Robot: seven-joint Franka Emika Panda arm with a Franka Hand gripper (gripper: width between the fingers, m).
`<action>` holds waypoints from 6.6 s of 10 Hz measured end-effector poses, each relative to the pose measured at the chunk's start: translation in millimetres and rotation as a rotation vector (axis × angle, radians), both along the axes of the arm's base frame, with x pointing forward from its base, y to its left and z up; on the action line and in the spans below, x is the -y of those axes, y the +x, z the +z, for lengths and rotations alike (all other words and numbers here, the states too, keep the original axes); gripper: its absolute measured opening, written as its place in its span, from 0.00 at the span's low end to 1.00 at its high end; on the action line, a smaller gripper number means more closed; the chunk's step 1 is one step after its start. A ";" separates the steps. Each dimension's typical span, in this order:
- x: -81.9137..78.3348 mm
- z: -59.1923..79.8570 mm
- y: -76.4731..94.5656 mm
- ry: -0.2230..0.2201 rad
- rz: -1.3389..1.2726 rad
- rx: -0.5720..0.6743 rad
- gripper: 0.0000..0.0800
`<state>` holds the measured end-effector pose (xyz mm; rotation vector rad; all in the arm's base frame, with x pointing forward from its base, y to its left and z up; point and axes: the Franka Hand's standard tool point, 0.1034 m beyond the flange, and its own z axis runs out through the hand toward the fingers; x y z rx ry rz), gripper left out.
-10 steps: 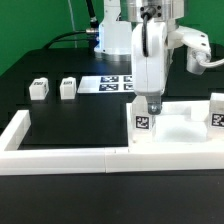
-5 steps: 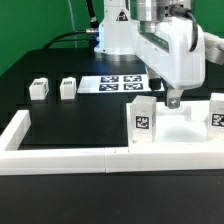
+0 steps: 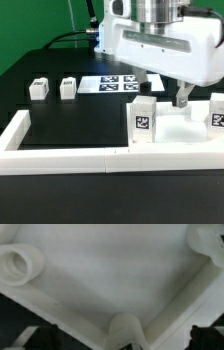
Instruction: Assemble square table
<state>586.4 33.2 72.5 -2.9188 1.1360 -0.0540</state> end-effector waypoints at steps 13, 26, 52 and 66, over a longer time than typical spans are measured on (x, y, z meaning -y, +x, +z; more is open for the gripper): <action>50.0 -54.2 -27.7 -0.068 0.692 0.001 0.81; 52.9 -61.7 -28.3 -0.074 0.694 -0.001 0.08; 41.0 -44.0 18.1 -0.390 2.285 -0.111 0.09; 15.7 -48.5 4.9 -0.653 3.313 -0.239 0.09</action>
Offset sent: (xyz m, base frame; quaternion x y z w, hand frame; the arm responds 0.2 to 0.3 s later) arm 0.0000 0.0000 0.0000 0.0000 0.0000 -0.1938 0.9810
